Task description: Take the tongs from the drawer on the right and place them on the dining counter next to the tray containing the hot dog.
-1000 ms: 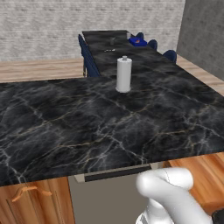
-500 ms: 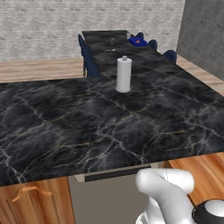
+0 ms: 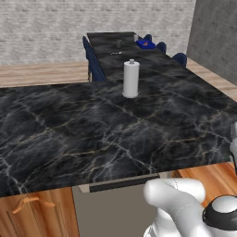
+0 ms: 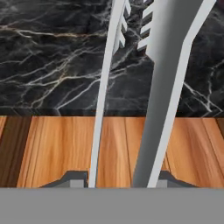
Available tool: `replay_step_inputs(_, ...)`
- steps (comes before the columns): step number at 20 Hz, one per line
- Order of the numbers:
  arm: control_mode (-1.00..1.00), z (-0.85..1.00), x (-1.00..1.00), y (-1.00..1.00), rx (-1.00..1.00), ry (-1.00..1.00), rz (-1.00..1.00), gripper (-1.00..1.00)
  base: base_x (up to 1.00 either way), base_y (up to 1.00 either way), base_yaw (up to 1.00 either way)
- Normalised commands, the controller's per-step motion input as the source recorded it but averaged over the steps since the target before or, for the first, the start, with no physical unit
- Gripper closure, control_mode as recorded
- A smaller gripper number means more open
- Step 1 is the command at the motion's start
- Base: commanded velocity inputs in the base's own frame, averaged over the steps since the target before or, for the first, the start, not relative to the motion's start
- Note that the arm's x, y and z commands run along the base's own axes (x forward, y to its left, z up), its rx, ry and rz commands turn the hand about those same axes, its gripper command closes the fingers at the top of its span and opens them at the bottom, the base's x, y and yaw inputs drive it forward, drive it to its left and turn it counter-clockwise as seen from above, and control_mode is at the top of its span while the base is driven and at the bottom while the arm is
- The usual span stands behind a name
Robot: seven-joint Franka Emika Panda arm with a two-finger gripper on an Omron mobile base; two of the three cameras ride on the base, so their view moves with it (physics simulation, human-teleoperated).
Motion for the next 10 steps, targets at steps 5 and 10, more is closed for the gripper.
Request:
replay_step_inputs(5, -1.00, 0.31, 0.82, 0.55, 0.00, 0.05, 0.03, 1.00, 0.00, 0.00, 0.00)
replay_step_inputs(10, -1.00, 0.28, 0.40, 0.75, 0.00, 0.00, 0.00, 1.00, 0.00, 0.00, 0.00)
